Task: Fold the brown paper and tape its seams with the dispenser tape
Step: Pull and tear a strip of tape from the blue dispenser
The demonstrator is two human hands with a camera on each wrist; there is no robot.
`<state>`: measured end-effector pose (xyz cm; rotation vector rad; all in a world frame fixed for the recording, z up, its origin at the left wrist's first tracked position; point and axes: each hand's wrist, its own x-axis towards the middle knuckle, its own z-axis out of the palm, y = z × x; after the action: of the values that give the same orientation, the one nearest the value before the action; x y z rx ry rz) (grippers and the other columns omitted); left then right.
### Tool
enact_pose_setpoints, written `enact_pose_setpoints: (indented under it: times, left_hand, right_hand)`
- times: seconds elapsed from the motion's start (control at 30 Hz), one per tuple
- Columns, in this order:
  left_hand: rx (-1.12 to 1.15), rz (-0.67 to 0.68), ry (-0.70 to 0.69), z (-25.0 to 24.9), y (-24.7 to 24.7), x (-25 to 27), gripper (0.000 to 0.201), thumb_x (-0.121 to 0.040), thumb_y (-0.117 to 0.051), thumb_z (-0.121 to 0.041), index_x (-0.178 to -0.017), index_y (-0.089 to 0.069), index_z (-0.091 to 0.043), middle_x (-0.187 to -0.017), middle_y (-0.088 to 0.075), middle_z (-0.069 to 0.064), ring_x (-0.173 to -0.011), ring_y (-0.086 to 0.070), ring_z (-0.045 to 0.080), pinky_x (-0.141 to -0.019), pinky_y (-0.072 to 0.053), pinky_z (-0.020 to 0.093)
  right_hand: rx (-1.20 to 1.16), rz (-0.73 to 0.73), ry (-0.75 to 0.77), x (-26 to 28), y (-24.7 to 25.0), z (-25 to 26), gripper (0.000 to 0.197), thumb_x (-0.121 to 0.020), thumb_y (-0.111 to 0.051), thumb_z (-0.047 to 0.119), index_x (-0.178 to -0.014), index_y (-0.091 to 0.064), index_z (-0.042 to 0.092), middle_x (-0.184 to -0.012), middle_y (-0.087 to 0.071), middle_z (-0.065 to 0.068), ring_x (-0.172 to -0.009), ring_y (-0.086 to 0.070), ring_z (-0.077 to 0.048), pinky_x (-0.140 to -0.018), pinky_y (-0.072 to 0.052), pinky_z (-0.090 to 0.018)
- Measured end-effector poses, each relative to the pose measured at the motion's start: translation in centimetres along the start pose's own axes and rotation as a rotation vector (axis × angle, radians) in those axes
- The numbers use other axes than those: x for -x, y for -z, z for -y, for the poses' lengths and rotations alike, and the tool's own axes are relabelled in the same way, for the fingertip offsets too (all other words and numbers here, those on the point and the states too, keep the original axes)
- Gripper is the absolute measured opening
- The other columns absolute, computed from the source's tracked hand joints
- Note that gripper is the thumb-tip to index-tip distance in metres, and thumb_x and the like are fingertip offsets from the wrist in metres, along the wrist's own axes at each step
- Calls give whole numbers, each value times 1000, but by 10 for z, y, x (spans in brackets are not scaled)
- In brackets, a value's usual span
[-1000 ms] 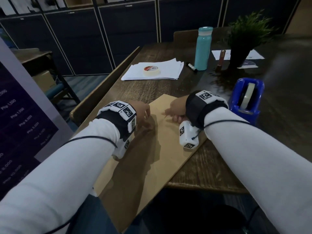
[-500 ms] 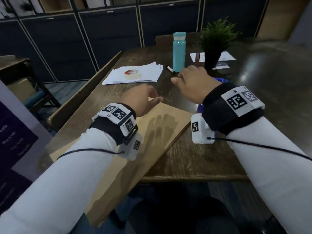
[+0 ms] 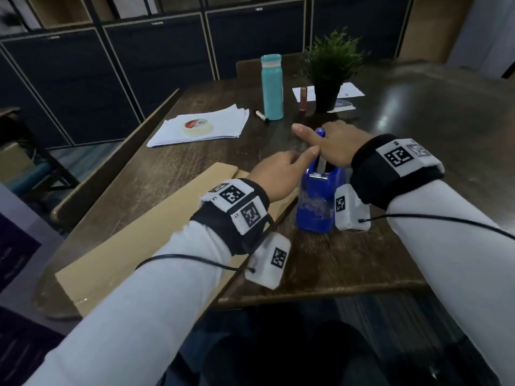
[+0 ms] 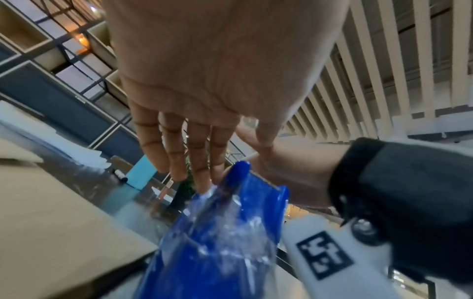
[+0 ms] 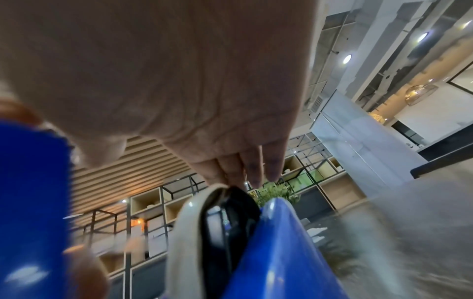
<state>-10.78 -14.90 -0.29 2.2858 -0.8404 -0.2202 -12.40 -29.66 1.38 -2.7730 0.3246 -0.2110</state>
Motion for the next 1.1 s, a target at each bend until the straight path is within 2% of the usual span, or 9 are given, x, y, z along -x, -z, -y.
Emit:
enact_pose_setpoints:
  times: [0.13, 0.2, 0.33, 0.47, 0.6, 0.77, 0.83, 0.9, 1.1]
  left_hand:
    - [162, 18, 87, -2, -3, -5, 53, -100, -29, -51, -113, -64, -14, -95, -64, 0, -82, -57, 10, -73, -42, 28]
    - [205, 21, 137, -2, -5, -6, 53, -99, -31, -51, -108, -66, -12, -95, -64, 2, -80, -55, 10, -78, -44, 31]
    - [291, 34, 171, -2, -10, -5, 43, -99, -36, -48, -95, -64, -15, -89, -62, 2, -74, -52, 7, -77, -44, 30]
    - [400, 48, 217, -2, -12, -5, 45, -98, -42, -44, -108, -69, -10, -105, -67, 5, -80, -54, 9, -72, -39, 24]
    - [582, 62, 277, -4, -13, -3, 37, -98, -46, -42, -98, -73, -17, -89, -68, -8, -82, -56, 6, -80, -41, 27]
    - [711, 42, 342, -11, -17, -2, 29, -95, -55, -36, -95, -71, -11, -85, -69, -4, -67, -61, 3, -57, -42, 19]
    - [760, 24, 348, -14, -18, -1, 29, -93, -59, -29, -101, -71, -4, -82, -68, -1, -53, -63, 0, -44, -46, 14]
    - [791, -4, 351, -18, -17, 1, 29, -92, -61, -22, -106, -69, 2, -79, -67, 2, -41, -59, -4, -34, -40, 9]
    - [857, -18, 381, -25, -12, 7, 26, -92, -62, -19, -108, -68, 1, -64, -67, -3, -37, -58, -3, -32, -39, 11]
  right_hand:
    - [-78, 30, 4, -7, -3, -4, 79, -85, -17, 76, -75, -58, 9, -69, -57, -7, -65, -54, -19, -61, -39, -29]
    - [-79, 19, 9, -10, -4, -7, 78, -85, -17, 76, -68, -53, 9, -63, -52, -7, -59, -49, -19, -57, -37, -28]
    - [-41, 27, -13, -15, -3, -10, 81, -86, -15, 75, -79, -55, 5, -71, -53, -10, -71, -52, -24, -64, -38, -32]
    - [-24, 5, -5, -20, -5, -12, 79, -87, -16, 75, -73, -52, 6, -66, -51, -9, -70, -51, -25, -69, -38, -33]
    - [-27, -5, -32, -19, -6, -15, 81, -87, -14, 74, -88, -57, 5, -76, -55, -10, -73, -53, -24, -71, -37, -32]
    - [-41, -34, -76, -18, -4, -17, 86, -89, -6, 72, -127, -51, 9, -111, -61, -15, -92, -52, -25, -80, -38, -35]
    - [-42, -37, -80, -18, -3, -16, 84, -89, -5, 70, -126, -52, 11, -114, -61, -16, -95, -53, -26, -82, -38, -36]
    - [-31, -44, -82, -18, -3, -16, 85, -89, -4, 71, -125, -53, 11, -114, -61, -16, -99, -55, -28, -82, -38, -36]
    - [28, -70, -74, -23, -5, -20, 92, -84, -4, 77, -119, -55, 10, -98, -59, -11, -86, -50, -23, -76, -37, -33]
